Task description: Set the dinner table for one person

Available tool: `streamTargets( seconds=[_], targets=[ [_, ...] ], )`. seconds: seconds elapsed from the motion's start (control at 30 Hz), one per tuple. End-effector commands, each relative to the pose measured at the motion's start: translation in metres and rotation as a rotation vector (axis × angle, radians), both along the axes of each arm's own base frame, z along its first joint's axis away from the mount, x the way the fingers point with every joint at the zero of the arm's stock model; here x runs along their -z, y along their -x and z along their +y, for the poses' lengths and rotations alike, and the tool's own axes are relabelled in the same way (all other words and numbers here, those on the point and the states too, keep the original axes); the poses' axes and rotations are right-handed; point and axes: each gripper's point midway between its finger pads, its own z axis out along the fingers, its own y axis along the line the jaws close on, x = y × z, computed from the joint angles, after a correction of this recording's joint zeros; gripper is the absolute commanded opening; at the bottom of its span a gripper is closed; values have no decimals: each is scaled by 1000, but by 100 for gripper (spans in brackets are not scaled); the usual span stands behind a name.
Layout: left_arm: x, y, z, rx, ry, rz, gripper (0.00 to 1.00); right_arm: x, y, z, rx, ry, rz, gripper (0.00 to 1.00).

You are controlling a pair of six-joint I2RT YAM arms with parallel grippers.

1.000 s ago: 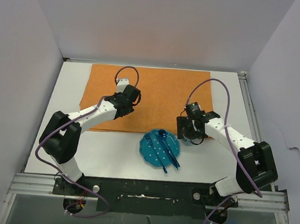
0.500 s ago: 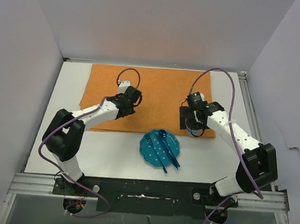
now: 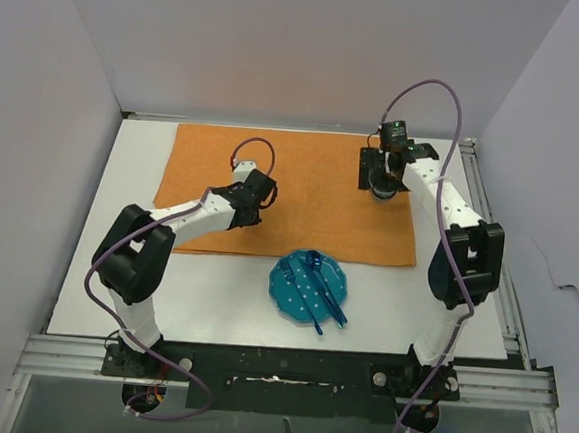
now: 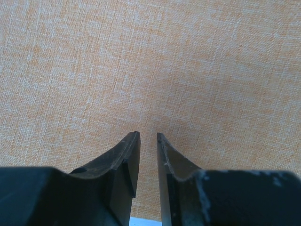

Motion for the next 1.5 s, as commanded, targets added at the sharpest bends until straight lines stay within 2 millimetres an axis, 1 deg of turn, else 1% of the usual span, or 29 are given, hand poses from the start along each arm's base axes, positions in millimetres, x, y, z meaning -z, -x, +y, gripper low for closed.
streamTargets(
  seconds=[0.0,0.03,0.1,0.2,0.27,0.37,0.47,0.53,0.67,0.77,1.07,1.1,1.2,1.23,1.27,1.3,1.47],
  targets=[
    [-24,-17,-12,24,16,-49,21,-32,-76,-12,-32,-16,-158,0],
    [-24,-17,-12,24,13,-43,21,-35,-90,-13,-41,-23,-166,0],
    [-20,-16,-12,26,7,-30,21,-31,-116,-15,-60,-33,-174,0],
    [-16,-14,-10,27,-12,-12,21,-28,-149,-14,-88,-64,-206,0],
    [-12,-13,-7,21,-28,-4,21,-24,-165,-12,-103,-93,-226,0],
    [-3,-12,-5,21,-49,13,21,-20,-178,-7,-124,-150,-242,0],
    [6,-12,-5,22,-61,30,21,-11,-181,-7,-122,-174,-239,0],
    [15,-13,-7,28,-66,48,21,0,-181,-6,-127,-183,-223,0],
    [23,-15,-11,38,-66,67,20,25,-178,-7,-126,-185,-172,0],
    [24,-17,-14,41,-63,68,20,37,-176,-8,-128,-181,-149,0],
    [27,-21,-19,55,-58,76,19,49,-173,-16,-121,-193,-118,0],
    [27,-21,-19,54,-57,76,19,51,-173,-16,-121,-197,-113,11],
    [28,-21,-19,57,-57,80,19,53,-170,-19,-119,-210,-102,62],
    [28,-21,-20,58,-55,82,19,54,-168,-20,-118,-209,-99,74],
    [30,-20,-20,61,-54,85,18,55,-167,-20,-120,-208,-97,81],
    [30,-20,-21,62,-52,87,18,56,-165,-20,-123,-209,-96,85],
    [36,-18,-22,68,-48,97,18,62,-160,-16,-139,-220,-76,92]
  ],
)
